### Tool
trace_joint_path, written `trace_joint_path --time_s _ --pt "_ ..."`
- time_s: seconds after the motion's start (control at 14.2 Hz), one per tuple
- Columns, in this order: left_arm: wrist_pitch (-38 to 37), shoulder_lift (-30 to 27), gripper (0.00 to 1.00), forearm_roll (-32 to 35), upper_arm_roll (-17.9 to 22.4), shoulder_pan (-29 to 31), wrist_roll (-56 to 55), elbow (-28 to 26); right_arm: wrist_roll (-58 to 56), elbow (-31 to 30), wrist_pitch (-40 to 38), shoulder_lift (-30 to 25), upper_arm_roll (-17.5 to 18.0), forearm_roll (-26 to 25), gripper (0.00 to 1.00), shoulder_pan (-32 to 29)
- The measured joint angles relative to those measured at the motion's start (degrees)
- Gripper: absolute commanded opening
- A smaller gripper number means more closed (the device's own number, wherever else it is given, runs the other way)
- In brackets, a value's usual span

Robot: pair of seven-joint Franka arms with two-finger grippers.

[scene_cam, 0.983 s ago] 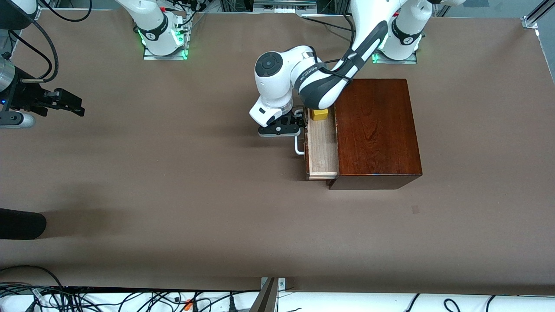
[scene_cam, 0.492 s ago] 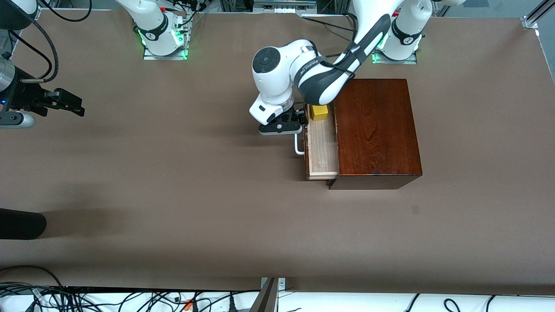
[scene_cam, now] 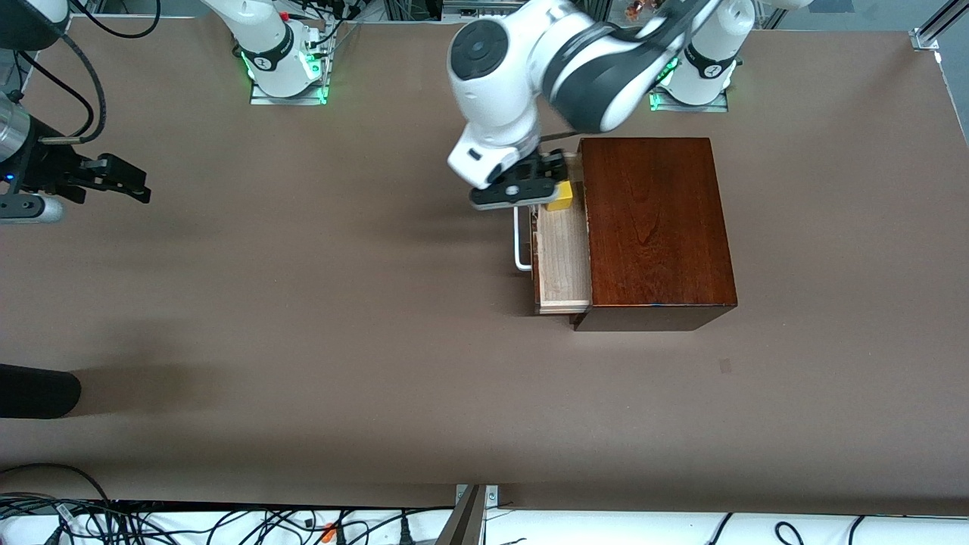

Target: Open drawer, take yellow block, close drawer

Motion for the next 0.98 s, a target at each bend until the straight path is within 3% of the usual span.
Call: trace_joint_path --time_s 0.21,0.49,0.7,0.84,0.98 --pt "-6.8 -4.04 1.0 -5.39 0.25 11.9 13.6 2.14 8.73 0.01 0.02 0.0 0.92 0.13 1.0 4.82" --pt "-11.59 -9.0 1.0 -6.73 0.24 24.39 26.06 2.51 30.64 0.0 0.75 0.46 1.33 0.14 1.0 15.47" --pt "-13.61 -11.27 1.0 -8.55 1.58 28.05 33.63 2.46 48.74 0.15 2.73 1.87 1.46 0.18 1.0 22.07" --pt "-13.47 -12.83 1.0 -9.99 5.64 27.68 37.58 1.82 61.1 1.29 4.02 3.73 1.53 0.26 1.0 26.63" --pt "-9.51 -16.26 1.0 -13.53 11.38 27.39 41.79 -2.33 74.33 3.41 5.55 6.22 1.59 0.29 1.0 31.93"
